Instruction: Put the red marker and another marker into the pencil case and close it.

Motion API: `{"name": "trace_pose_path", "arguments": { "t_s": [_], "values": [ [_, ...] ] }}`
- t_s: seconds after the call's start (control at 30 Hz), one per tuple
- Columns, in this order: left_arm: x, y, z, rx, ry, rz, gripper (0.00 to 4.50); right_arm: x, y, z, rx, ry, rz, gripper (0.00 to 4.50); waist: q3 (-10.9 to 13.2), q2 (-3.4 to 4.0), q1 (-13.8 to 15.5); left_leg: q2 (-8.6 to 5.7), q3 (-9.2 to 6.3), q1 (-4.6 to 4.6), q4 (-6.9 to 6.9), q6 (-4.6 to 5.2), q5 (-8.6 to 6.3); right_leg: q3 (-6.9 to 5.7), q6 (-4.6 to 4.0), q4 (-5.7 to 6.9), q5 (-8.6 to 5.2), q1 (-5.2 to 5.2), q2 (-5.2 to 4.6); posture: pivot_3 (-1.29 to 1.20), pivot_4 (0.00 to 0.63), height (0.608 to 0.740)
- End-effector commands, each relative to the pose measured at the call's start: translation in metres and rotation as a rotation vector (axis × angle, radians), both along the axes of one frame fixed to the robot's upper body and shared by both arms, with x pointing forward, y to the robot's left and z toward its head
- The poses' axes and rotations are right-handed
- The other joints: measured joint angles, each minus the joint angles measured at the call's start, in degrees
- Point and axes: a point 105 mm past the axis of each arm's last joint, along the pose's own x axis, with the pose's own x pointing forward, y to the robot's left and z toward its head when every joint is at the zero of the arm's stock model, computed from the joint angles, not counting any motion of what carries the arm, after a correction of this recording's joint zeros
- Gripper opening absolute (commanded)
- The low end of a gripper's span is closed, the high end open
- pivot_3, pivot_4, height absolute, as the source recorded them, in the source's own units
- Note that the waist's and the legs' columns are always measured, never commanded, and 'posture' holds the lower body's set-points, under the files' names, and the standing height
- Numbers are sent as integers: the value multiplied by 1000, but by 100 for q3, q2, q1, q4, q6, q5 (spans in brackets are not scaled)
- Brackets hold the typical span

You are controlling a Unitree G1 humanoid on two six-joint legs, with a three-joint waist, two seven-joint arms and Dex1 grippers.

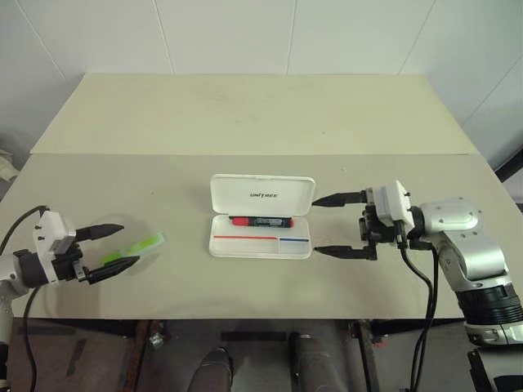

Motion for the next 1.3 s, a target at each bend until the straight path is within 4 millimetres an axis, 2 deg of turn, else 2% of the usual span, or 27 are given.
{"name": "trace_pose_path", "arguments": {
  "t_s": [0.03,0.3,0.47,0.57,0.83,0.93,1.0,1.1,1.3],
  "values": [
    [3,8,-6,62,27,-13,4500,-4,4,12,19,-64,8,4471,0,0,6,0,0,0,0,0,0,0,0,0,0,0,0,0,150,740],
    [26,8,-19,92,40,-18,4500,-9,9,15,39,-82,-12,4471,0,0,80,1,0,-1,0,0,0,-1,1,1,1,-1,2,0,150,740],
    [29,4,-26,85,66,-43,4500,-12,9,15,42,-82,-28,4471,0,0,117,2,0,-2,0,0,0,-1,2,4,1,-2,3,0,150,740],
    [28,3,-27,67,78,-59,3873,-15,8,15,44,-79,-38,4500,-1,-1,122,2,0,0,0,0,0,-1,2,6,1,-2,4,0,150,740],
    [25,5,-33,38,97,-35,1163,-17,5,13,42,-65,-44,4500,-1,0,116,3,0,1,0,0,0,0,2,7,1,-2,5,0,150,740],
    [25,0,-38,18,93,-29,1114,-17,6,13,44,-63,-44,4500,-3,3,122,3,0,1,0,0,0,0,2,6,1,-2,5,0,150,740],
    [27,-3,-34,-2,64,-26,1114,-16,7,13,44,-65,-46,4500,-4,5,126,2,1,1,0,0,0,0,2,6,1,-1,5,0,150,740],
    [33,-15,-16,-27,-18,-57,1114,-14,6,13,43,-65,-50,4500,-4,5,144,3,0,0,0,0,0,0,2,6,1,-2,5,0,150,740],
    [38,-56,28,-49,-155,-197,1114,-9,2,6,35,-53,-62,4500,-5,2,137,4,0,-4,2,0,0,0,3,5,2,-2,5,0,150,740]
  ]
}}
